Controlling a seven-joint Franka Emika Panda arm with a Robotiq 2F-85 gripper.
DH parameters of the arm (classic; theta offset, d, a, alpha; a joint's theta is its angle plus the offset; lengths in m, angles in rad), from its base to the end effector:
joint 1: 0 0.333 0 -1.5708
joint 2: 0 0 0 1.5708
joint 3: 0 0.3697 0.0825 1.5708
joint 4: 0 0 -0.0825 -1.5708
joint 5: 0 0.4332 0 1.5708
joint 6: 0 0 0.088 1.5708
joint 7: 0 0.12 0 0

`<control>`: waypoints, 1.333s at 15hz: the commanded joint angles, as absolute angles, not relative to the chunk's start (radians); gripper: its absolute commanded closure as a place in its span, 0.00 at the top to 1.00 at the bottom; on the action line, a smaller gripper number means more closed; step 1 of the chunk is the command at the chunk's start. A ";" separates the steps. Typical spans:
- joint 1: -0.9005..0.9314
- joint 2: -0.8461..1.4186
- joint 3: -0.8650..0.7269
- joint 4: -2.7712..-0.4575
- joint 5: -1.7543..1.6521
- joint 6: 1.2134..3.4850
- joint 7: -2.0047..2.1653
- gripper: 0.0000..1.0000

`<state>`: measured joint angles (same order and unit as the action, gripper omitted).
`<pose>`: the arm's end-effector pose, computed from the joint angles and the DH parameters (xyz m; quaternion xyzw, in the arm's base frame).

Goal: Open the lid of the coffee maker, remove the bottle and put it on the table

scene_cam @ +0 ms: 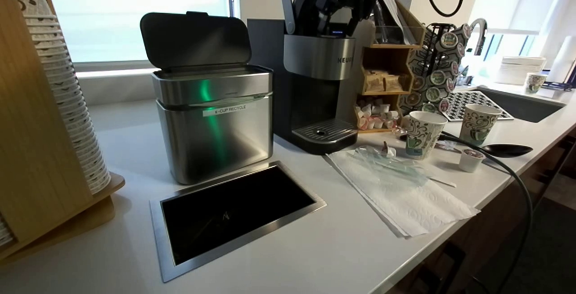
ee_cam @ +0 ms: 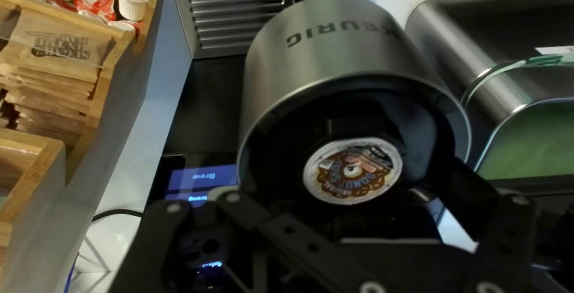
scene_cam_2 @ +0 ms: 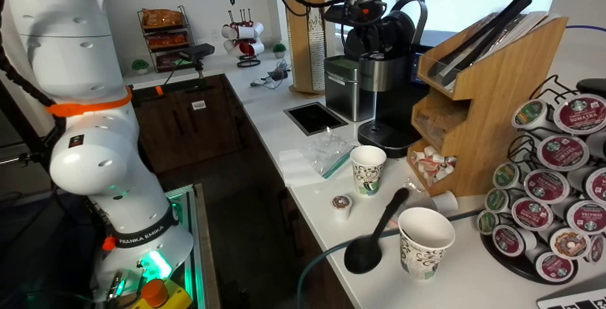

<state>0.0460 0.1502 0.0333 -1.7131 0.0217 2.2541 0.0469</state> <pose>0.7004 0.0551 0.5629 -0.9808 -0.0101 -0.1930 0.0242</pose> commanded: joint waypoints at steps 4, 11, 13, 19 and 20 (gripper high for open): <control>0.059 0.188 0.030 -1.679 -0.026 2.276 0.122 0.87; 0.075 0.212 0.028 -1.647 -0.091 2.266 0.158 0.62; 0.082 0.215 0.028 -1.640 -0.110 2.264 0.166 0.63; 0.083 0.209 0.029 -1.635 -0.113 2.256 0.165 0.33; 0.082 0.201 0.029 -1.634 -0.113 2.259 0.166 0.31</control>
